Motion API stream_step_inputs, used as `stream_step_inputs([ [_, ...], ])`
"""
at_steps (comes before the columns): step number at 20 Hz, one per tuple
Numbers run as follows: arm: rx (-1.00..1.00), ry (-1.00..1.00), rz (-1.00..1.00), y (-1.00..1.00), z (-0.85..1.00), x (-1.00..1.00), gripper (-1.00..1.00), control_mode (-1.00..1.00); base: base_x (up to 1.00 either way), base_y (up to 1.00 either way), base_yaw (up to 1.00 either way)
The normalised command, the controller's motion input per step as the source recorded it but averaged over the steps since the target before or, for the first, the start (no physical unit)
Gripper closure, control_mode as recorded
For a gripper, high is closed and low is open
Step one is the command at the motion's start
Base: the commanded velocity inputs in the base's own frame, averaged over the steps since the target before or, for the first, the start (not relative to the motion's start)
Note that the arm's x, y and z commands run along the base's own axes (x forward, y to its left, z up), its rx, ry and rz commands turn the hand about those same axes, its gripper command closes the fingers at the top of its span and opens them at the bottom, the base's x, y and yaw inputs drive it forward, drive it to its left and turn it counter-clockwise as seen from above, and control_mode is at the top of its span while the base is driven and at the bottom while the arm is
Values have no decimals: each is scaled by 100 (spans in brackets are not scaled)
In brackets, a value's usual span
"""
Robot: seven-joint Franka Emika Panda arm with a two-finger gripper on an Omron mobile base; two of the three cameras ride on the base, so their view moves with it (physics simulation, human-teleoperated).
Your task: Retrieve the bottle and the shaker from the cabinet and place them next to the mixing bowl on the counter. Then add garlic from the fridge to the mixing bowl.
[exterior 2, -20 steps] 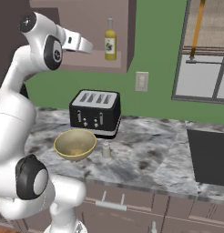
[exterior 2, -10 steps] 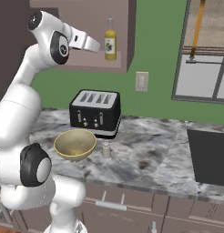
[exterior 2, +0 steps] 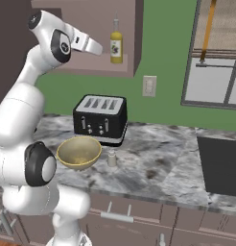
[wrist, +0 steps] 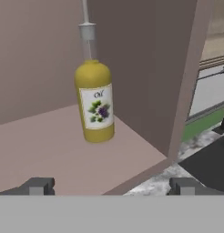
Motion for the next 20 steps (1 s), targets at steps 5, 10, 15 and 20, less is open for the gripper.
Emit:
stream_step_inputs([
  [5,1,0,4,0,0,43,-100,-100,0,0,0],
  [10,0,0,3,0,0,39,-100,-100,0,0,0],
  [15,0,0,0,-3,0,38,-100,-100,0,0,0],
  [20,0,0,0,-5,-1,40,-100,-100,0,0,0],
])
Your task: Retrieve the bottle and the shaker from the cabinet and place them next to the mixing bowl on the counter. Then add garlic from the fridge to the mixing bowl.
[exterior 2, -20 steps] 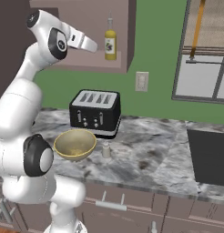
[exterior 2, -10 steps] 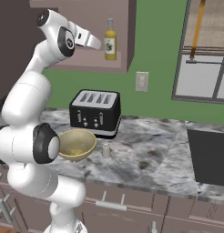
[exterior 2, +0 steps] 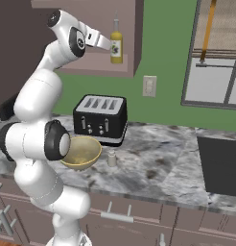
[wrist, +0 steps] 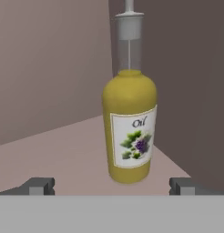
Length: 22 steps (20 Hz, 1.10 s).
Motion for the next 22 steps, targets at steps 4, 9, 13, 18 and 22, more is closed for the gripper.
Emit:
stream_step_inputs([
  [4,0,0,0,-4,-2,37,-100,-100,0,0,0],
  [9,0,0,0,-9,-1,28,-100,-100,0,0,0],
  [13,0,0,-8,-3,0,0,-100,-100,0,0,0],
  [18,-3,0,-17,0,0,0,-100,-100,0,0,0],
  [22,-4,0,-14,0,-11,7,-100,-100,0,0,0],
])
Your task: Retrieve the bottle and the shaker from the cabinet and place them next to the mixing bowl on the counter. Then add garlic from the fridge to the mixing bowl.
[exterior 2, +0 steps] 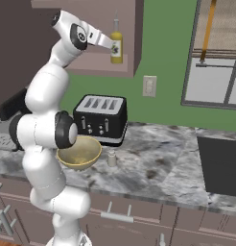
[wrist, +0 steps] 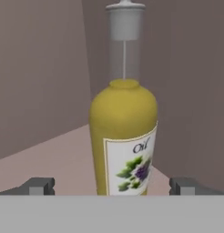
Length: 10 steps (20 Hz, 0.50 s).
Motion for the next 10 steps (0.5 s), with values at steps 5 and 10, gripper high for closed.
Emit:
stream_step_inputs([
  [5,-1,0,-9,0,-7,5,-100,-100,0,0,0],
  [10,-1,0,-2,-5,-2,21,-100,-100,0,0,0],
])
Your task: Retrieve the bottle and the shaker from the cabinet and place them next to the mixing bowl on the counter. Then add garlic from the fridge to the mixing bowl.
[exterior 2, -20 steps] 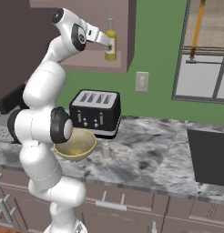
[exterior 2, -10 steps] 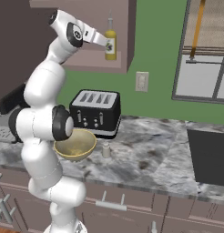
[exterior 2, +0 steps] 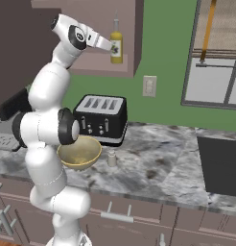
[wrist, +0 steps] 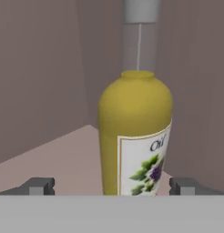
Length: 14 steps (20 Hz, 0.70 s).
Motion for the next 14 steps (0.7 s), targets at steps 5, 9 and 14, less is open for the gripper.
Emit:
stream_step_inputs([
  [5,0,4,0,-21,0,27,-100,-100,0,0,0],
  [9,0,7,0,-18,0,31,-100,-100,0,0,0],
  [14,0,2,0,-2,0,18,-100,-100,0,0,0],
])
